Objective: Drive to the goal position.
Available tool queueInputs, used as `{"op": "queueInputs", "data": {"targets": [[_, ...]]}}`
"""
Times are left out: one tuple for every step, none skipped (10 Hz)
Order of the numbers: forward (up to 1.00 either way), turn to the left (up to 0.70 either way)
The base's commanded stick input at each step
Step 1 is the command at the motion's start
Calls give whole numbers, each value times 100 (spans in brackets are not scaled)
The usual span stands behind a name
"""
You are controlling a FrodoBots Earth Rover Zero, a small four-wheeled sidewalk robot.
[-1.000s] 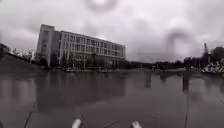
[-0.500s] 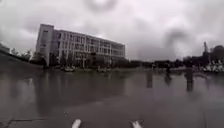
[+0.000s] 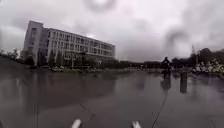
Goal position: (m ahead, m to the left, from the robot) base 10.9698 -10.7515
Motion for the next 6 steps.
{"op": "queueInputs", "data": {"targets": [[70,-11],[70,-35],[70,-35],[70,-35],[70,-35],[70,-35]]}}
